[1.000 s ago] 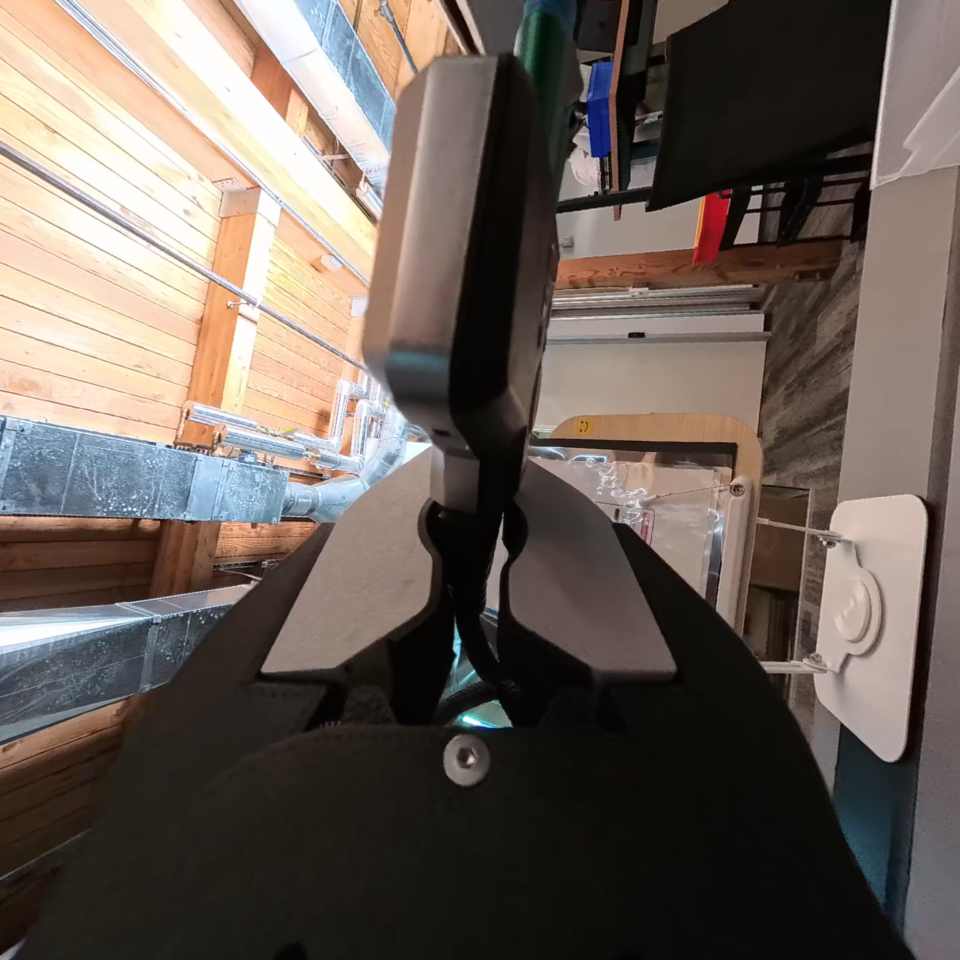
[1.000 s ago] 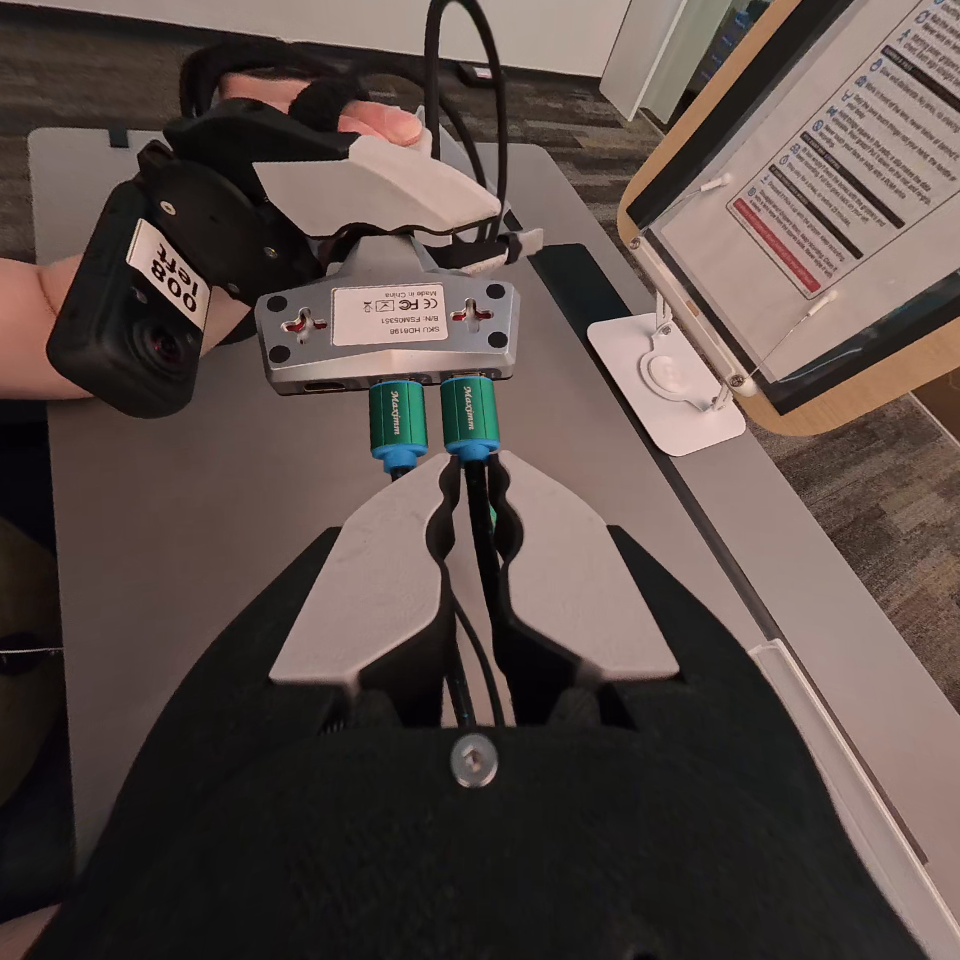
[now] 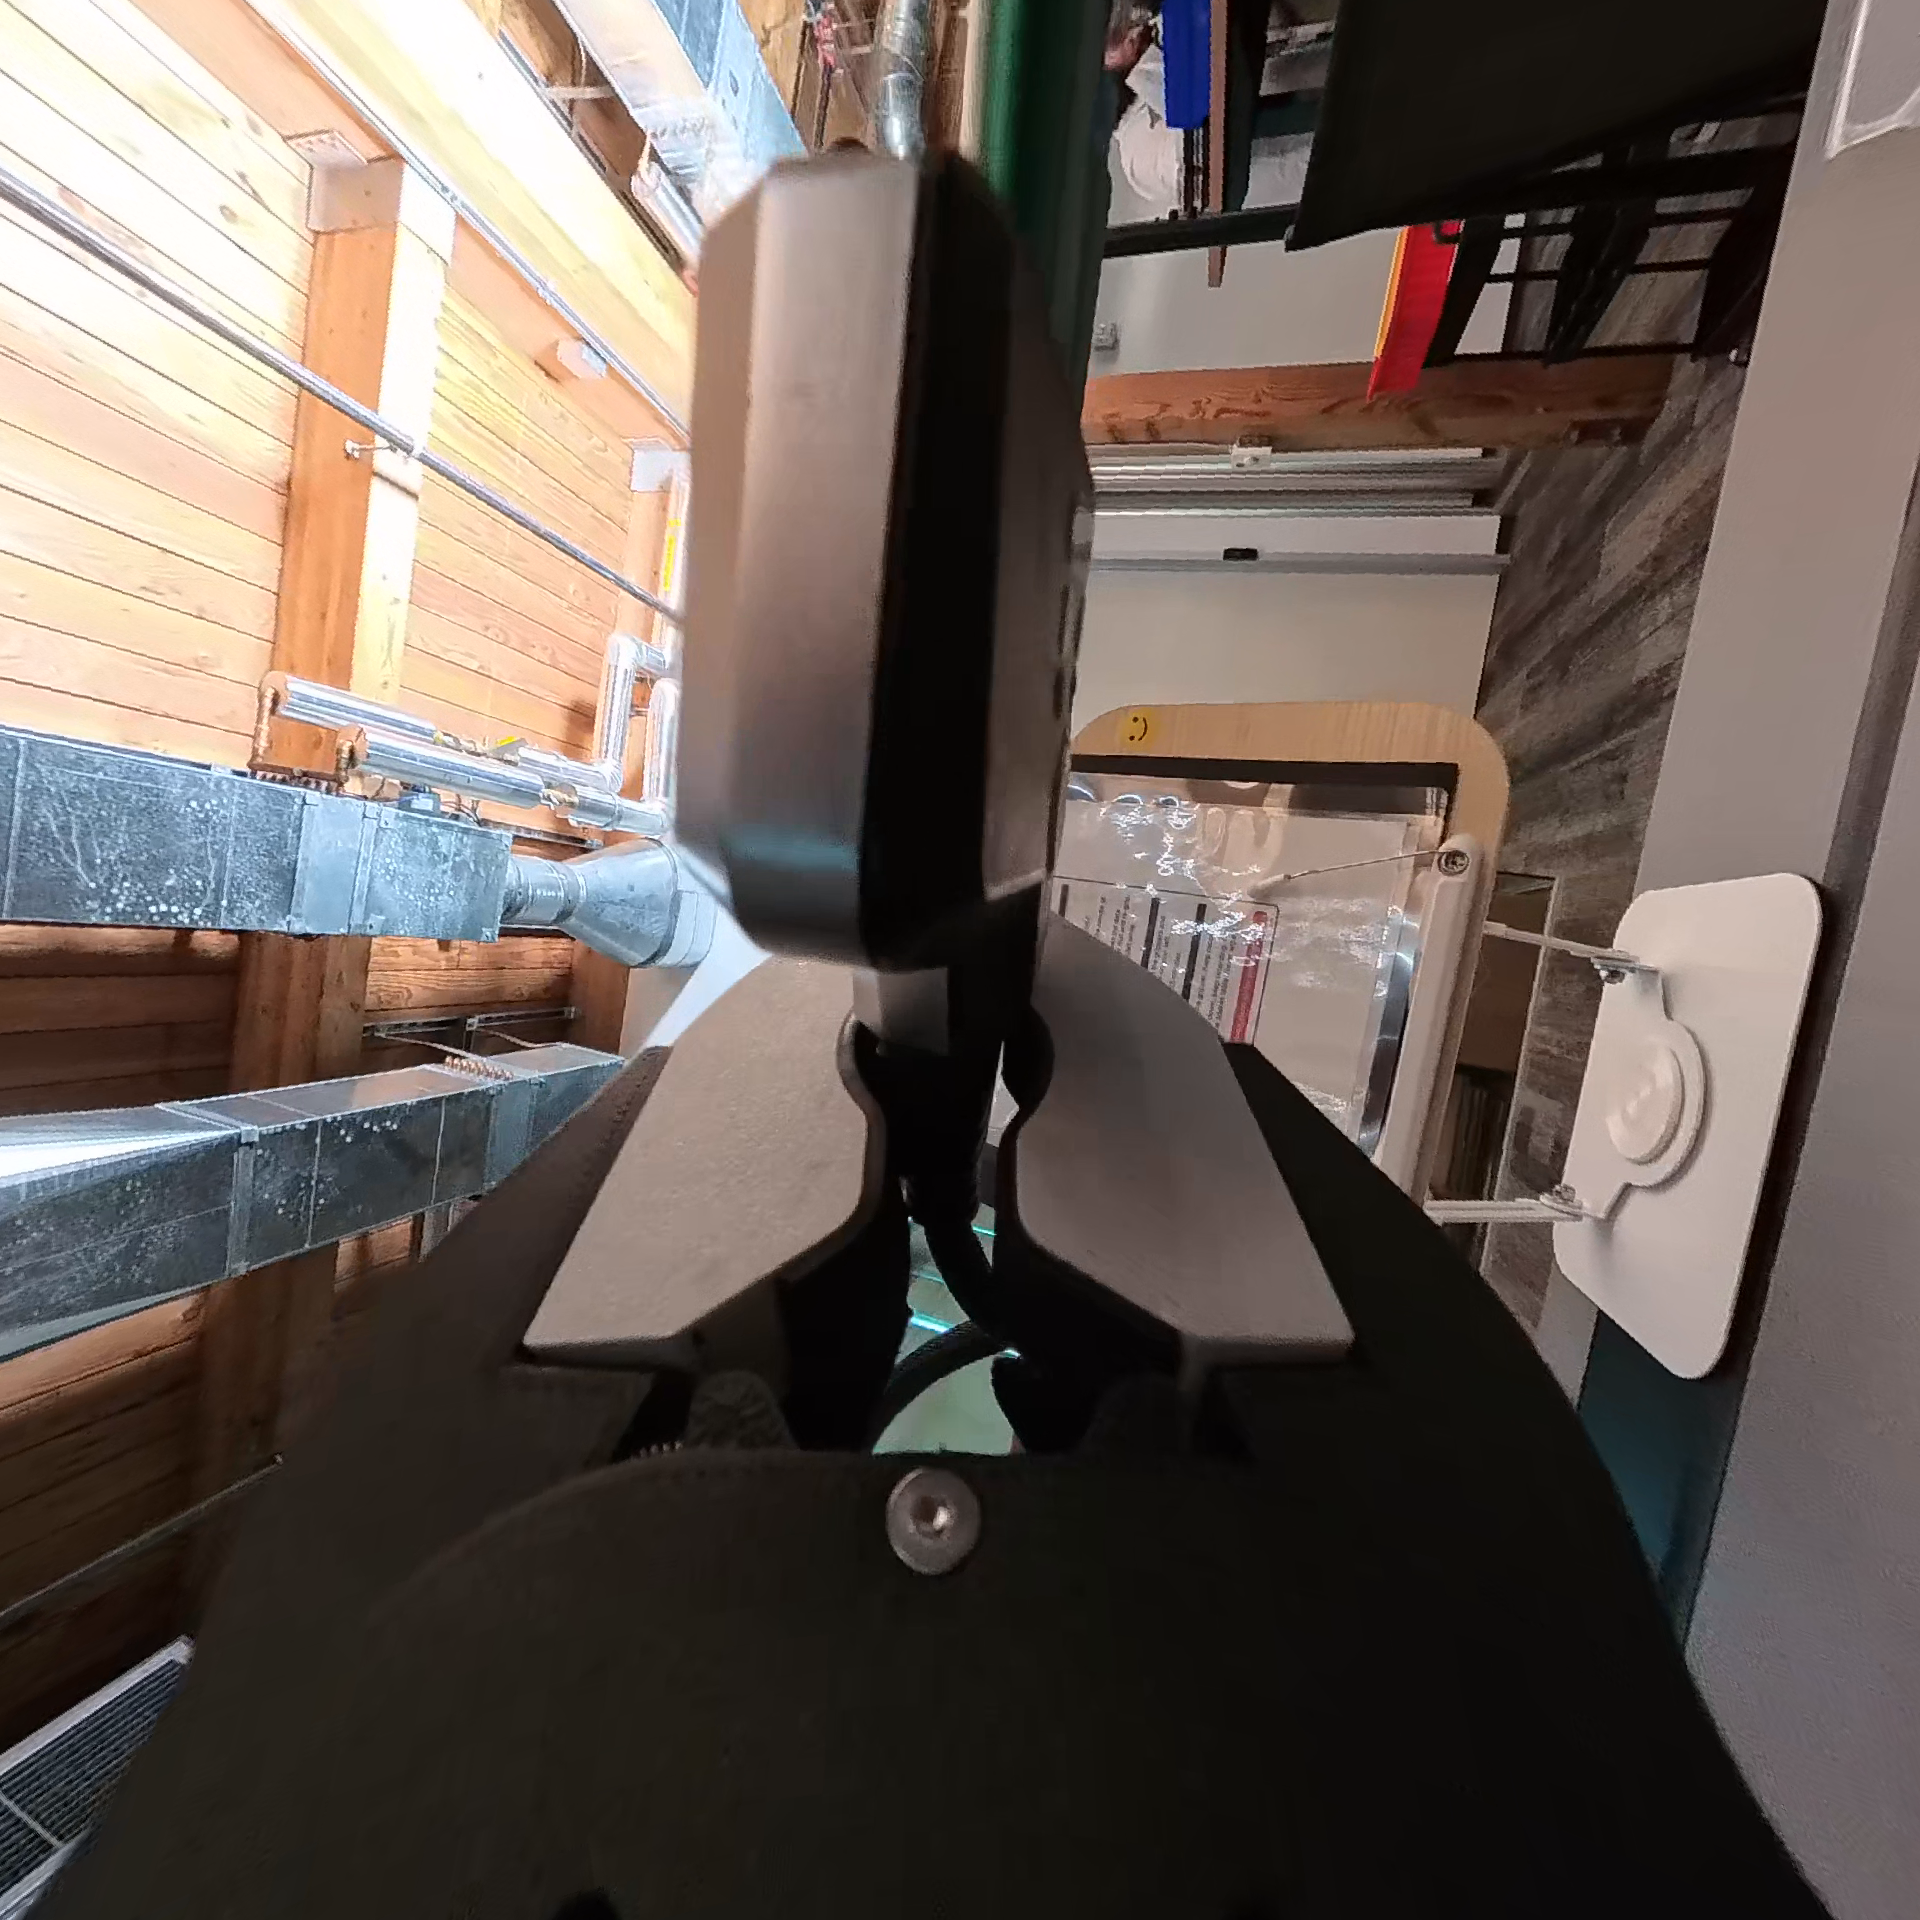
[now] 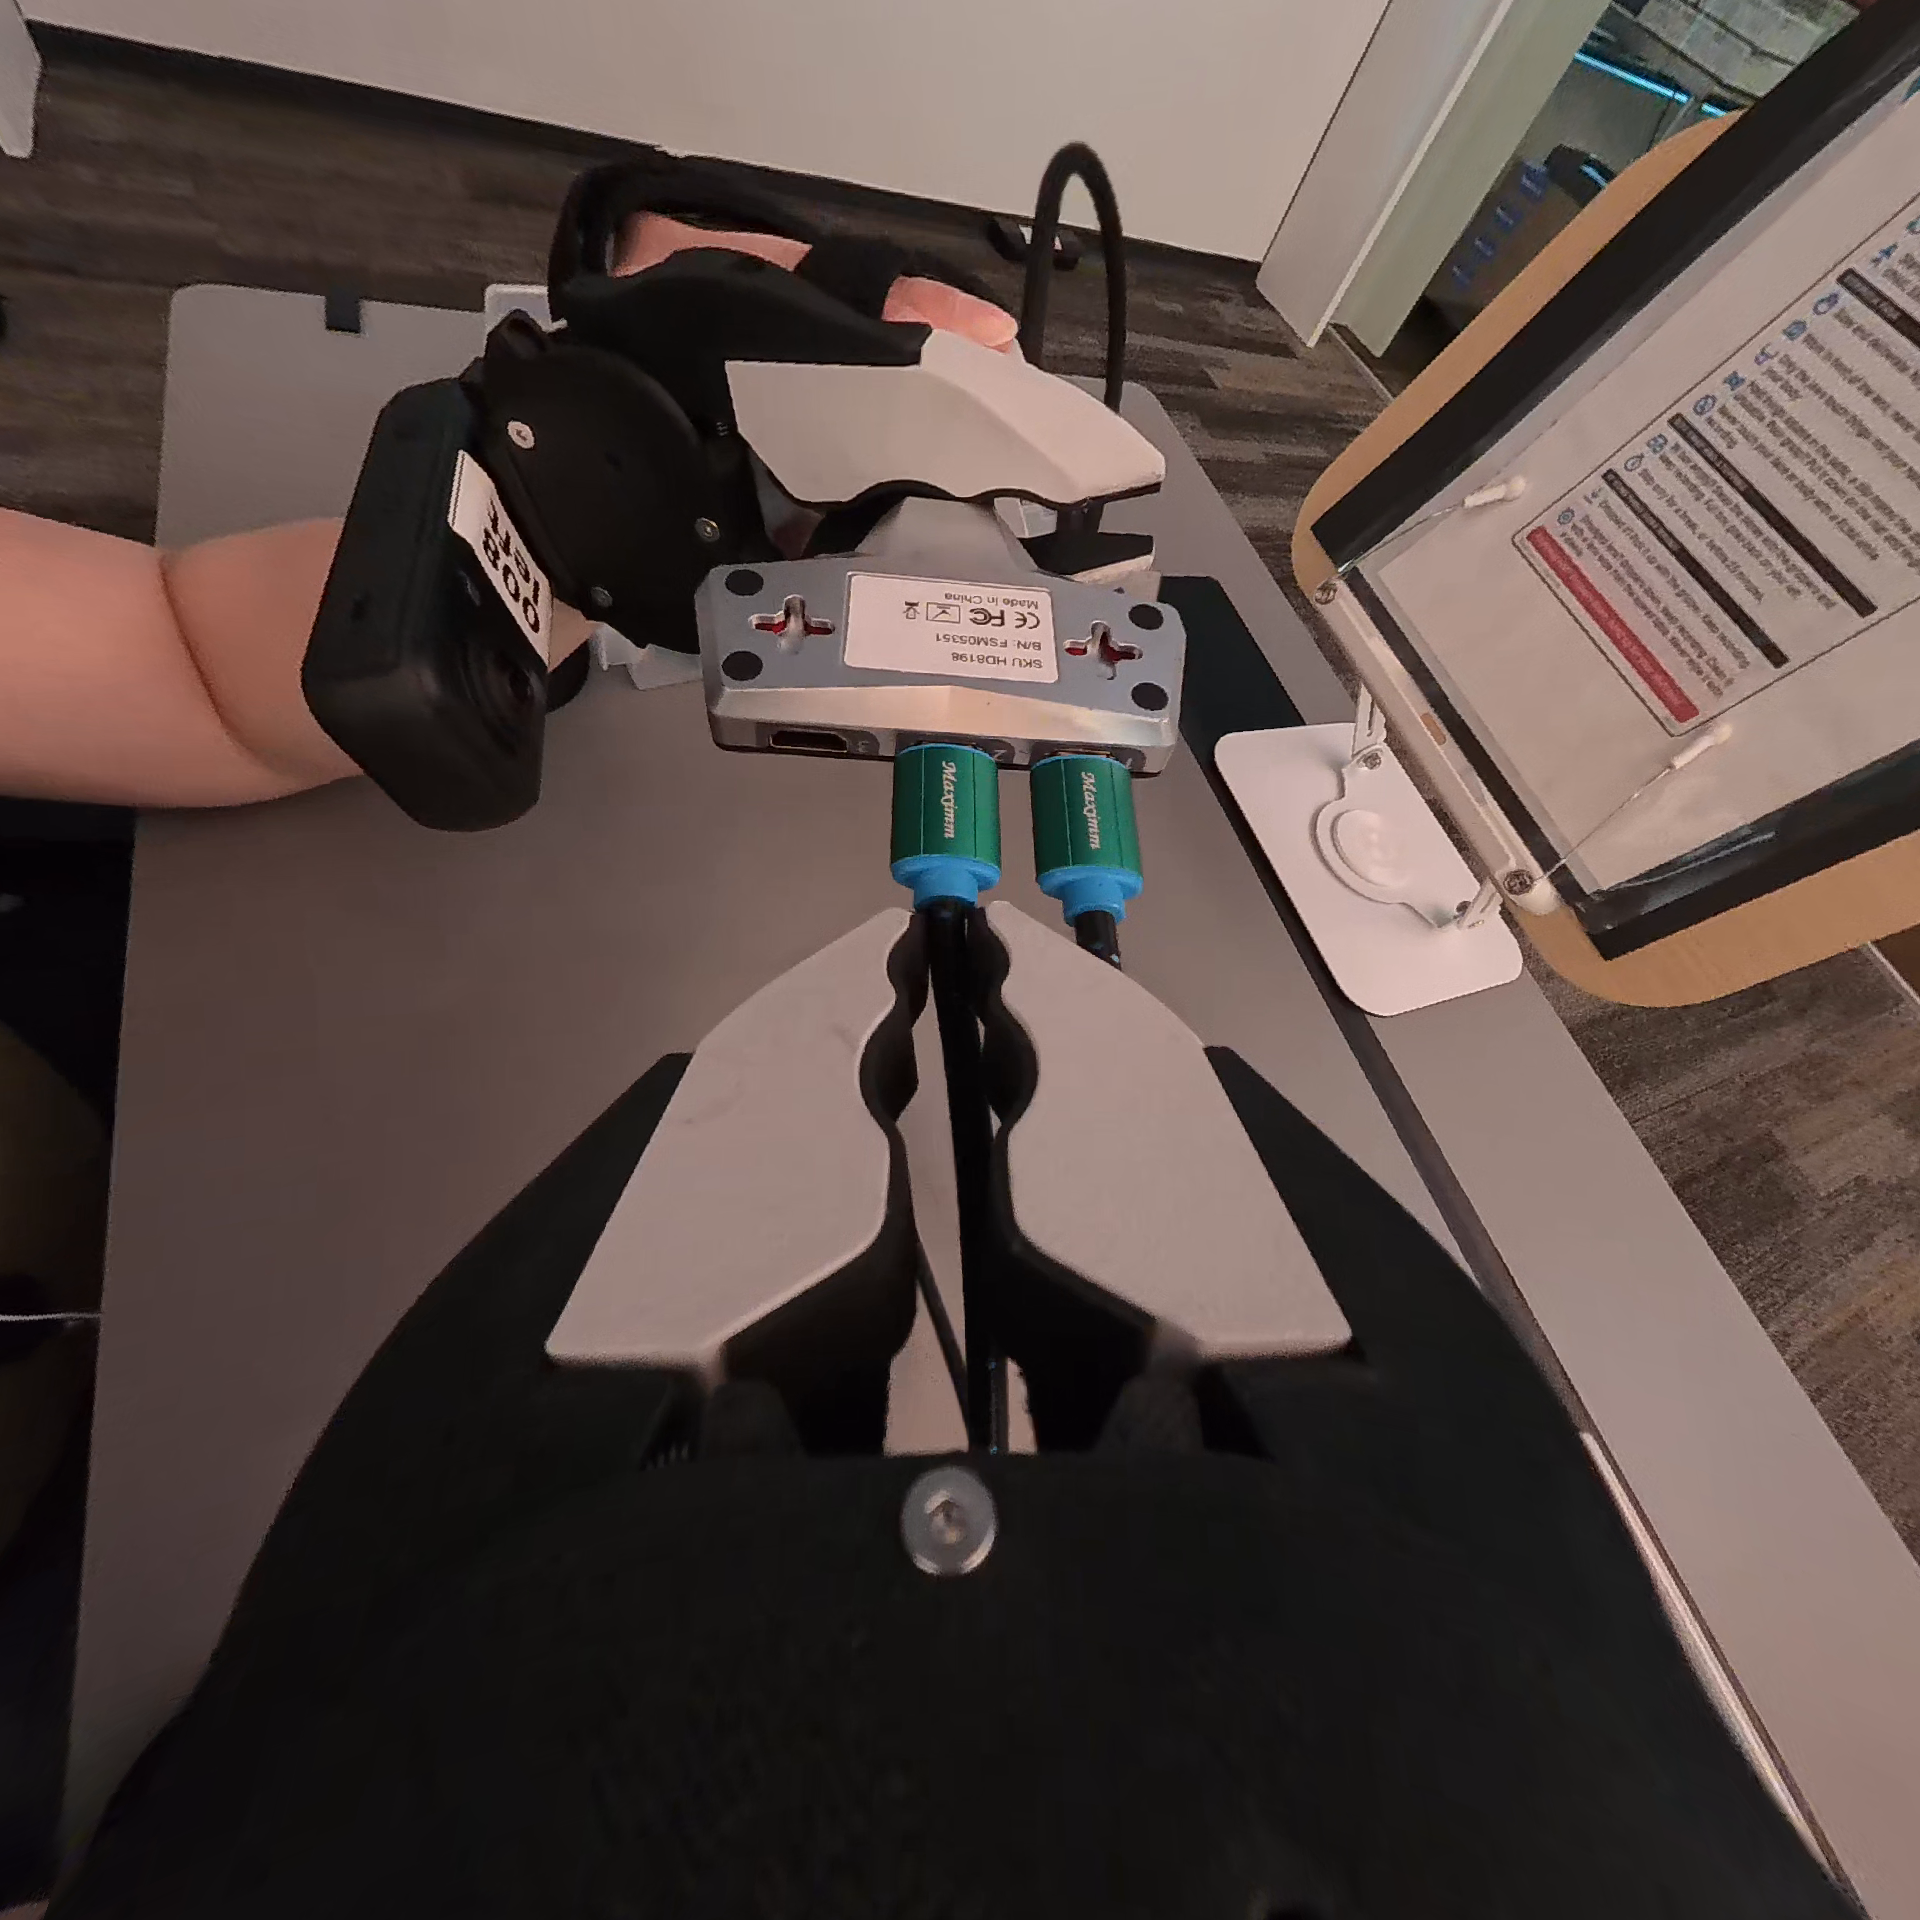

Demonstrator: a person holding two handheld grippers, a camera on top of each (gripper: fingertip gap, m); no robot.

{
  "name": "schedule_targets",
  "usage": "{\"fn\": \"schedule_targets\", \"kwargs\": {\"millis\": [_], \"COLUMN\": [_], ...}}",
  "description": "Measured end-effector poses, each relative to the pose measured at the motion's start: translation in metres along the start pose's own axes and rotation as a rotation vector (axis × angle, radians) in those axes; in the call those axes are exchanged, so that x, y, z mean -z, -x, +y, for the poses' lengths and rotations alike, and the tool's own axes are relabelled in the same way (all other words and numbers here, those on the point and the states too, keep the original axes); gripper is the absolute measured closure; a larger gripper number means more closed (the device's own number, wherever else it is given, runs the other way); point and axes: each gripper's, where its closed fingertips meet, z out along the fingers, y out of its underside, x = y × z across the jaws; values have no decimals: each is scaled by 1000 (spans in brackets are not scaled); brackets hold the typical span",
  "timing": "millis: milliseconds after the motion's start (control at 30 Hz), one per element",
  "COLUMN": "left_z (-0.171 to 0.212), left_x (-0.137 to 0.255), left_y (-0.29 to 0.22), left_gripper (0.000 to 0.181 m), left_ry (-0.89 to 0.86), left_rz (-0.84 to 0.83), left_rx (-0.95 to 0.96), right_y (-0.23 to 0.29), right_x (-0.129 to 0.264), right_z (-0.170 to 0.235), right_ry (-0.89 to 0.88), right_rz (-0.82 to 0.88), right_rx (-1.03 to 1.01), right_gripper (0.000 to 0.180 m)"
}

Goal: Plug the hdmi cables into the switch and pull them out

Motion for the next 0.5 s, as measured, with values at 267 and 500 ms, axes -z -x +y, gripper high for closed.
{"fn": "schedule_targets", "kwargs": {"millis": [267, 500], "left_z": [-1, -25], "left_x": [16, 37], "left_y": [4, 17], "left_gripper": [167, 167], "left_ry": [-157, -415], "left_rz": [134, 224], "left_rx": [122, 404], "right_y": [14, -24], "right_x": [49, 117], "right_z": [-19, -31], "right_ry": [-186, -623], "right_rz": [-14, 182], "right_rx": [154, 285], "right_gripper": [160, 154]}}
